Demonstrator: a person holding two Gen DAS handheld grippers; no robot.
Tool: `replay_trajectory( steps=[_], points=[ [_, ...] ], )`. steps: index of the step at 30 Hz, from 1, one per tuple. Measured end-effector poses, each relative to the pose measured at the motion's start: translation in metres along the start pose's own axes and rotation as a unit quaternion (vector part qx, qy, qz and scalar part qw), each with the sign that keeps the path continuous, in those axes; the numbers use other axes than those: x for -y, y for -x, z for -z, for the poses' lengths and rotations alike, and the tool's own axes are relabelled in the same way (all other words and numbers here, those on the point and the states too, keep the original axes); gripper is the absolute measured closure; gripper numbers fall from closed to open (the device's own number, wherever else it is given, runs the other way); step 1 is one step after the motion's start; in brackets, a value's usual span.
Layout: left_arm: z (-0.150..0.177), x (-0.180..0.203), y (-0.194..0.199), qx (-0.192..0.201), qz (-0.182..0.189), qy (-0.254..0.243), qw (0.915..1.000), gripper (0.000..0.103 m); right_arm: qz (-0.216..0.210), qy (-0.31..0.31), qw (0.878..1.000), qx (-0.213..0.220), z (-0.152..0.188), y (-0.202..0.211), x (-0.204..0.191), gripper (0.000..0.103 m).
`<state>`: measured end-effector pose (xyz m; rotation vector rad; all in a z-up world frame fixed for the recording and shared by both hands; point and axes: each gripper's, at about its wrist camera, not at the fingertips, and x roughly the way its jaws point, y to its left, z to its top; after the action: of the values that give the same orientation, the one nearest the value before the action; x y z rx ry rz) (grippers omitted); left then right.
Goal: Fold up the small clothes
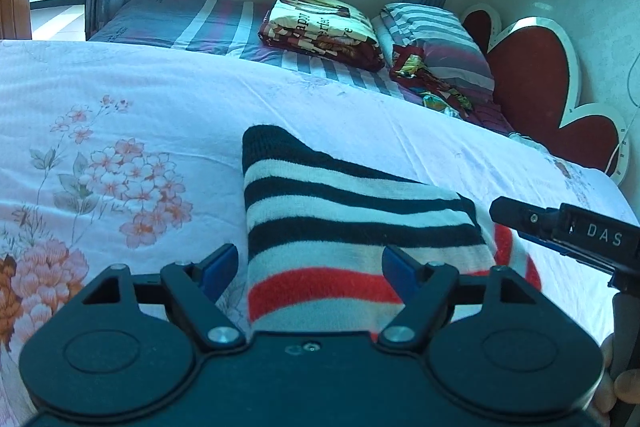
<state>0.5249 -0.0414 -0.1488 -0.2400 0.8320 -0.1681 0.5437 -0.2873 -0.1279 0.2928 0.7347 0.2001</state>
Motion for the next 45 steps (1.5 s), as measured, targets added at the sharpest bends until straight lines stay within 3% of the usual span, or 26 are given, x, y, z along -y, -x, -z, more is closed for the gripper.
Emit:
replay_trajectory(
  steps=[7, 10, 15, 19, 24, 32, 39, 45],
  points=[
    [-0.007, -0.009, -0.03, -0.019, -0.013, 0.015, 0.9996, 0.024, 0.027, 0.008, 0.999, -0.027, 0.004, -0.038, 0.009, 0.049],
    [-0.01, -0.013, -0.038, -0.022, -0.012, 0.023, 0.9994, 0.023, 0.047, 0.017, 0.998, -0.024, 0.011, -0.045, 0.015, 0.049],
    [-0.013, -0.012, -0.047, -0.021, -0.017, 0.016, 0.9995, 0.022, 0.046, -0.004, 0.999, -0.02, 0.015, -0.052, 0.028, 0.049],
    [-0.01, -0.007, -0.04, -0.02, -0.029, 0.003, 0.9994, 0.022, 0.032, -0.012, 0.999, -0.02, 0.012, -0.039, 0.029, 0.049],
    [-0.002, -0.004, -0.011, -0.007, -0.023, -0.002, 0.9997, 0.025, 0.018, -0.008, 1.0, 0.003, 0.011, 0.007, 0.022, 0.049],
    [0.024, 0.014, 0.026, -0.006, -0.002, -0.029, 0.9996, 0.024, 0.013, 0.029, 0.999, 0.009, 0.041, 0.057, 0.001, 0.049],
    [0.043, 0.014, 0.032, -0.014, 0.005, -0.018, 0.9997, 0.024, 0.036, 0.037, 0.998, -0.026, 0.078, 0.06, 0.006, 0.049],
    [0.054, 0.004, 0.032, -0.018, 0.016, -0.008, 0.9997, 0.023, 0.028, -0.015, 0.998, -0.045, 0.092, 0.061, 0.025, 0.049]
  ],
)
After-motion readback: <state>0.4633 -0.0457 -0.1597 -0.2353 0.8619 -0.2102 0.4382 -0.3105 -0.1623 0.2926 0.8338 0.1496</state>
